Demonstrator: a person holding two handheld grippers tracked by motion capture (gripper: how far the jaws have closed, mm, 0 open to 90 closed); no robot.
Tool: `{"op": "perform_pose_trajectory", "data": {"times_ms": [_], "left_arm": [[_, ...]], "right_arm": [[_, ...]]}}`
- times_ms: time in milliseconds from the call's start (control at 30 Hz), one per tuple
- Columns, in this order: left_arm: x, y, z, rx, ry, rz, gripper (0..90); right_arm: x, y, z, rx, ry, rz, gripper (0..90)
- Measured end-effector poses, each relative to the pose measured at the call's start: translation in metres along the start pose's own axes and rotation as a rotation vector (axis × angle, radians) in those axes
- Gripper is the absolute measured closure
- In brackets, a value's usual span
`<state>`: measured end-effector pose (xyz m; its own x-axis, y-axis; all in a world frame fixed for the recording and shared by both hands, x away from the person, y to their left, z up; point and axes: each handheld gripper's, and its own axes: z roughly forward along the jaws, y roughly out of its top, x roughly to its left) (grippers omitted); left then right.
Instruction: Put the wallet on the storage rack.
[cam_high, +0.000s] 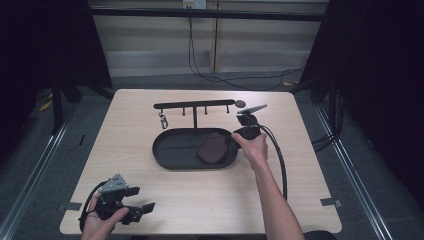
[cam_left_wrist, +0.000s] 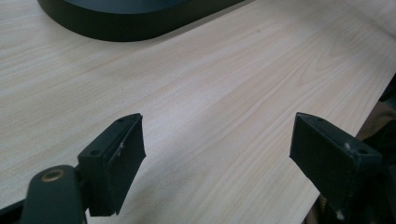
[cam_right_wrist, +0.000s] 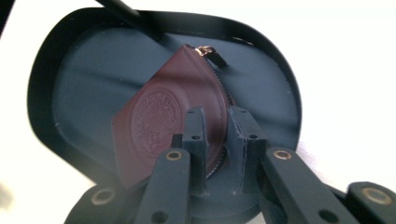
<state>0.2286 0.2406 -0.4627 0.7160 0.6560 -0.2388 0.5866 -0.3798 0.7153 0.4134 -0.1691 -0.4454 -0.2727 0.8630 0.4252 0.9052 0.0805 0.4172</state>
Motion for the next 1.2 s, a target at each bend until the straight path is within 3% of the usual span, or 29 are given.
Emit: {"op": "perform_pose_trajectory", "data": {"times_ms": [167, 400, 600, 800, 1033, 1133, 1200], "left_arm": [[0.0, 0.0, 0.0, 0.0, -0.004, 0.004, 17.7], [0.001, 0.001, 0.001, 0.0, -0.006, 0.0, 17.7], [0.003, 0.0, -0.002, -0.02, 0.001, -0.007, 17.7], [0.006, 0.0, -0.003, -0.039, 0.013, -0.041, 16.9], [0.007, 0.0, -0.003, -0.042, 0.021, -0.048, 17.0], [0.008, 0.0, -0.004, -0.043, 0.026, -0.053, 17.2], [0.008, 0.0, -0.004, -0.044, 0.031, -0.056, 17.3]], "right_arm": [[0.003, 0.001, -0.005, -0.018, 0.02, -0.015, 71.1], [0.004, -0.002, -0.016, -0.06, 0.017, -0.06, 46.1], [0.002, -0.006, -0.027, -0.101, 0.004, -0.084, 33.2], [-0.004, -0.016, -0.041, -0.148, -0.004, -0.103, 23.1], [-0.008, -0.029, -0.055, -0.198, -0.012, -0.116, 18.8], [-0.009, -0.036, -0.056, -0.194, -0.023, -0.124, 17.1], [-0.01, -0.039, -0.06, -0.211, -0.007, -0.132, 16.9]]}}
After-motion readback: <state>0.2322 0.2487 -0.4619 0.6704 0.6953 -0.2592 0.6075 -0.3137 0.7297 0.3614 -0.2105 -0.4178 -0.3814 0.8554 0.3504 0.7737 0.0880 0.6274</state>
